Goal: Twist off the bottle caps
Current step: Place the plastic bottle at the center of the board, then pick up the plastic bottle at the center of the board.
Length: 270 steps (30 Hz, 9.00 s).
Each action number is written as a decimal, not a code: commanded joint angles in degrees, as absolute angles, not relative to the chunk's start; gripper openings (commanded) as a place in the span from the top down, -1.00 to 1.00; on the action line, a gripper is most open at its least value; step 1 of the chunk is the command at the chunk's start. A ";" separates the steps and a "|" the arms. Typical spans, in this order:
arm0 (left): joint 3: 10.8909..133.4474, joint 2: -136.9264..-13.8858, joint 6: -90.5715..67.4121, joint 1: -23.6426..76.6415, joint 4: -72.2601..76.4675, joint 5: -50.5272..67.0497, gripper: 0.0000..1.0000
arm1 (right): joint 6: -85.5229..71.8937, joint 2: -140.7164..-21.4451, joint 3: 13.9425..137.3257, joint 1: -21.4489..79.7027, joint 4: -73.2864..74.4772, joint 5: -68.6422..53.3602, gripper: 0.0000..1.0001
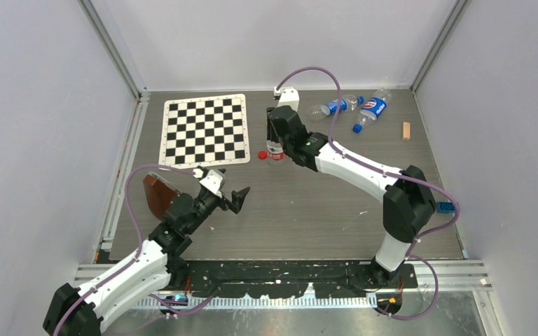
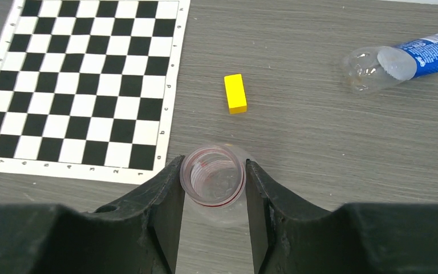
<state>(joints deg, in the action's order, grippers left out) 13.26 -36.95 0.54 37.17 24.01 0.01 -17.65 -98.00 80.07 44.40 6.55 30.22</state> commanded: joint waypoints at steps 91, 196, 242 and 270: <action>16.06 -41.08 0.79 37.43 28.41 0.89 -0.97 | -16.18 -80.21 73.95 42.07 8.83 17.34 -0.82; 23.21 -53.61 -14.65 37.44 31.05 10.20 -0.97 | -56.05 -73.24 20.77 8.43 -60.82 -41.58 0.41; 27.66 -81.91 -48.91 37.52 81.75 30.51 -0.78 | -32.97 -63.11 30.34 27.20 -31.35 -49.55 0.47; 27.14 -74.71 -37.96 39.66 66.28 28.99 -0.08 | -38.16 -68.18 30.12 28.69 -40.45 -52.47 0.27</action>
<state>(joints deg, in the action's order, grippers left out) 27.09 -77.25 -39.62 38.30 63.40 27.99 -37.67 -67.57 27.92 27.90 -37.85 -50.96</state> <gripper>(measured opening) 0.585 0.359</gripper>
